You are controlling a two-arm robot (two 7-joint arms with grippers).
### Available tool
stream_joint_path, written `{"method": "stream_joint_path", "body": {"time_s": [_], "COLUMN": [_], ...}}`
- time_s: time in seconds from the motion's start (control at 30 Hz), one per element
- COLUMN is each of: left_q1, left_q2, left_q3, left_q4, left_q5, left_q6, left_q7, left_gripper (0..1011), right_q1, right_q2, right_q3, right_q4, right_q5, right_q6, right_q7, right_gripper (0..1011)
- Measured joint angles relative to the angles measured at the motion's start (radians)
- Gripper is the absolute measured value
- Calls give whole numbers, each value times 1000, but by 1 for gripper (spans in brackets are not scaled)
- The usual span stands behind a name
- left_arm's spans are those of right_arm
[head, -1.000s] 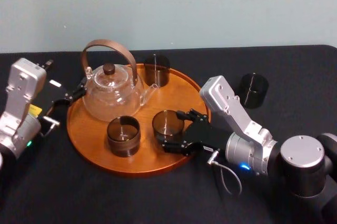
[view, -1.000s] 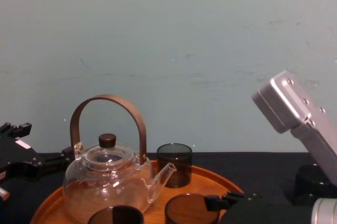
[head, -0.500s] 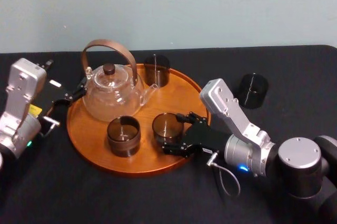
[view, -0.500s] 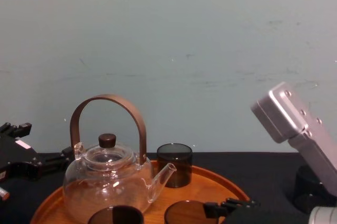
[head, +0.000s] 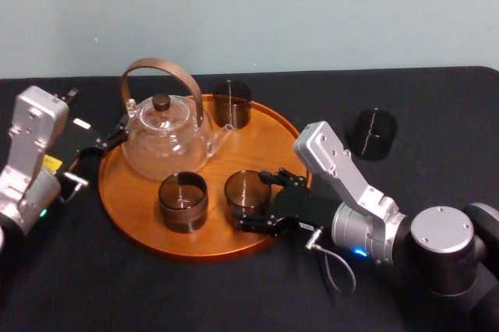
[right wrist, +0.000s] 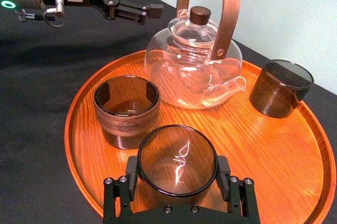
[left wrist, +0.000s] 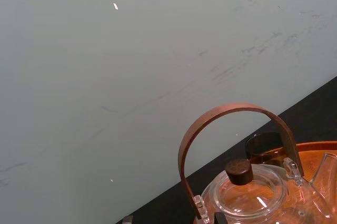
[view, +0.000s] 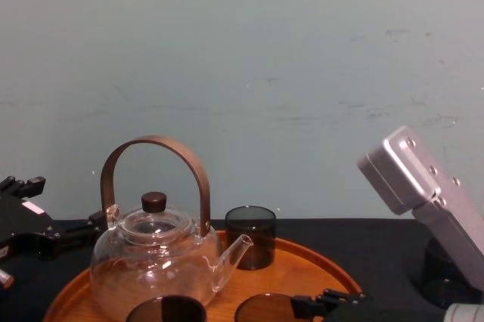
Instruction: Pick up the glass from the table and place it on the tray.
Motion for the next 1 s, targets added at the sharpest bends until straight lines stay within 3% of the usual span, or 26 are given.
{"method": "stream_joint_path", "body": {"time_s": [0.3, 0.47, 1.0], "left_q1": [0, 0, 0], "left_q2": [0, 0, 0], "left_q3": [0, 0, 0], "left_q4": [0, 0, 0], "left_q5": [0, 0, 0], "left_q6": [0, 0, 0], "left_q7": [0, 0, 0], "left_gripper": [1001, 1001, 1001], "right_q1": [-1, -1, -15], "right_q2": [0, 0, 13], "right_q3": [1, 1, 18], "right_q4": [0, 0, -24], "right_q5": [0, 1, 18], "right_q6": [1, 2, 26], "right_q7": [0, -1, -2], "right_gripper": [903, 1000, 1002]}}
